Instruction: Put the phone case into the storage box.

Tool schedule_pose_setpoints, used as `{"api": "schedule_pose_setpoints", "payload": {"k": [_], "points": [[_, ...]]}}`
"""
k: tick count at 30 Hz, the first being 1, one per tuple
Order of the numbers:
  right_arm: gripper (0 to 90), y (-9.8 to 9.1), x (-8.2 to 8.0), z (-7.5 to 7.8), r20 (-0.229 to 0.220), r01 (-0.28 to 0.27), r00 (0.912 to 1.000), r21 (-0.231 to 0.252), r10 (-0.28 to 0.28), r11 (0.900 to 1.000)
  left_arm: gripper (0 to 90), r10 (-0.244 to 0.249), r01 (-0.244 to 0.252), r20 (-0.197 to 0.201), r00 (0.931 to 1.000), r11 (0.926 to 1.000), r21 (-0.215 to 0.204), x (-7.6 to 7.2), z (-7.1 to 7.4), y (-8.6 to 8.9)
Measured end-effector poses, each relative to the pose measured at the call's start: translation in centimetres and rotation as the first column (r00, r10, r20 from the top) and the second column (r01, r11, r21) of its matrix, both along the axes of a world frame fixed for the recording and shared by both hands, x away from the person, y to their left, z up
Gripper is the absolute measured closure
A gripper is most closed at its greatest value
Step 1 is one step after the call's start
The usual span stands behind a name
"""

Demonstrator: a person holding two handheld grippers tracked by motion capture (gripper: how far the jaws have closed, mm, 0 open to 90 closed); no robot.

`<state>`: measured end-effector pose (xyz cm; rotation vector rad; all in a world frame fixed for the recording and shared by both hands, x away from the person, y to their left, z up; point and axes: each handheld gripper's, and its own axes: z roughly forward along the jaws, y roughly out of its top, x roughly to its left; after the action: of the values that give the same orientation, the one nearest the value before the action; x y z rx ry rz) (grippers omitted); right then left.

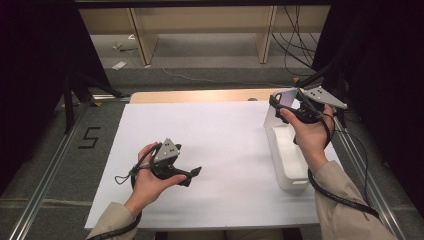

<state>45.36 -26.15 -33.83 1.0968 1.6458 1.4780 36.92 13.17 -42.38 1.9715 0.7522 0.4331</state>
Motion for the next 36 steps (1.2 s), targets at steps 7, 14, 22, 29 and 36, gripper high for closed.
{"api": "schedule_pose_setpoints", "payload": {"k": [7,14,22,29,36], "points": [[18.3,-0.19,0.07,-0.01,-0.004,0.007,1.0000,-0.002,-0.007,1.0000,0.0,-0.001,0.001,0.000,1.0000,1.0000,-0.002,0.01,0.01,0.02],[18.3,-0.44,0.12,0.02,-0.004,0.017,0.9999,0.003,-0.017,0.9999,0.0,0.000,0.000,0.001,1.0000,1.0000,-0.002,0.02,0.02,0.04],[18.3,-0.58,0.19,0.00,-0.004,0.022,0.9998,0.000,-0.022,0.9998,0.0,0.000,0.000,0.002,1.0000,1.0000,-0.002,0.02,0.03,0.06],[18.3,-0.82,0.20,0.06,-0.004,0.030,0.9996,0.002,-0.030,0.9996,0.0,0.000,0.000,0.001,1.0000,1.0000,-0.003,0.03,0.03,0.07],[18.3,-0.96,0.25,0.03,-0.002,0.034,0.9994,0.002,-0.034,0.9994,0.0,0.001,-0.001,0.004,1.0000,1.0000,-0.004,0.04,0.02,0.08]]}}
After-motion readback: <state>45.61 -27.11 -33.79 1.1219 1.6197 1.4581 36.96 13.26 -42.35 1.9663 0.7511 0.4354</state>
